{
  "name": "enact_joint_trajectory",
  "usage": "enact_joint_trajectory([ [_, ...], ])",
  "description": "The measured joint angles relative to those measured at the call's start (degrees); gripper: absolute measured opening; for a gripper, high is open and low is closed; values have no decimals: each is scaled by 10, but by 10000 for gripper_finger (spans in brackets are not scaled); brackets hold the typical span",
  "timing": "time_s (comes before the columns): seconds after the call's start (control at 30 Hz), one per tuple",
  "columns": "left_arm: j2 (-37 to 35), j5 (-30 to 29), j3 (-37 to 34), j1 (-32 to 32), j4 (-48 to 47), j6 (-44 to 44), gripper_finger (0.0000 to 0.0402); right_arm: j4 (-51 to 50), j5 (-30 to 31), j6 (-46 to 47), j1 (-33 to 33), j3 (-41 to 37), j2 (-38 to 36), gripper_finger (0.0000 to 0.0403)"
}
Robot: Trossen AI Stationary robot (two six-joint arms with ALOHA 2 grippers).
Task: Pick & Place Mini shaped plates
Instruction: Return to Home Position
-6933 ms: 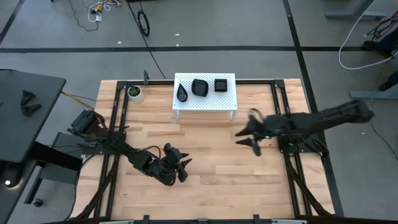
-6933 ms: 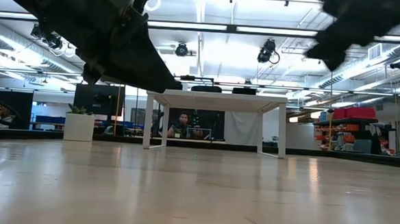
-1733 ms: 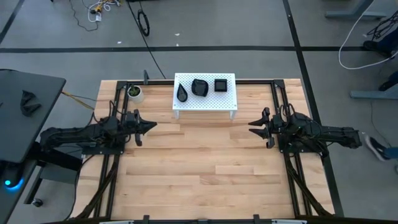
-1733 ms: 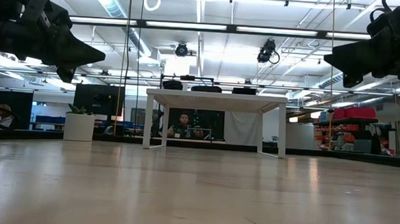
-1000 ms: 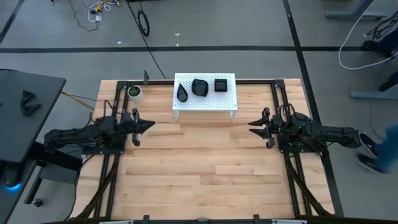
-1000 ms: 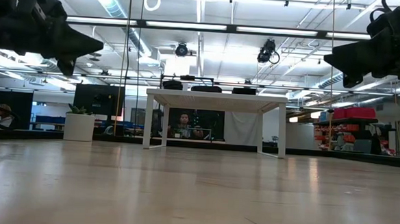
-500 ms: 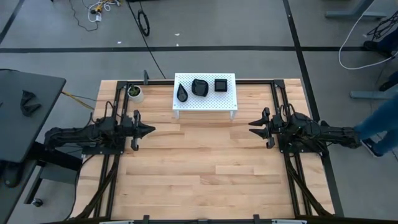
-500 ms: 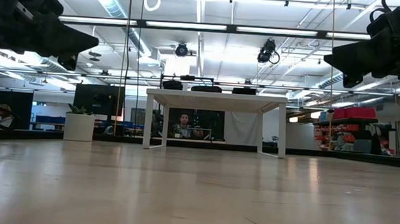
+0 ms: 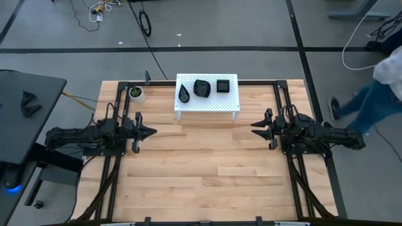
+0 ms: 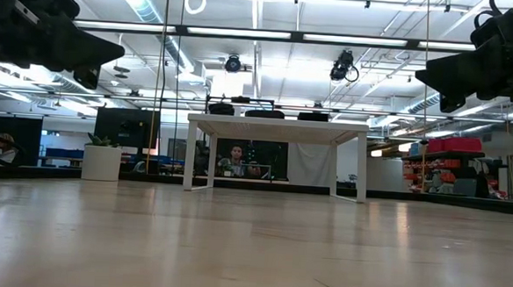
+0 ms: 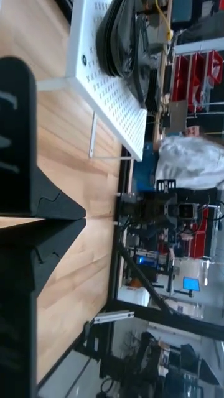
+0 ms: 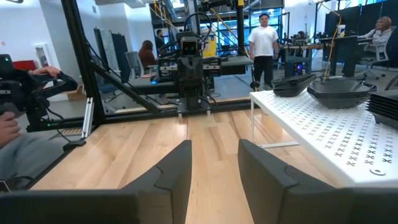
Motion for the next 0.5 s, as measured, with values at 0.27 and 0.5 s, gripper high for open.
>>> enact_joint_trajectory([
  [0.27, -1, 8, -1, -10, 13, -92, 7, 0, 0, 0, 0, 0, 0, 135],
  [0.5, 1, 7, -1, -9, 36, -139, 7, 0, 0, 0, 0, 0, 0, 135],
])
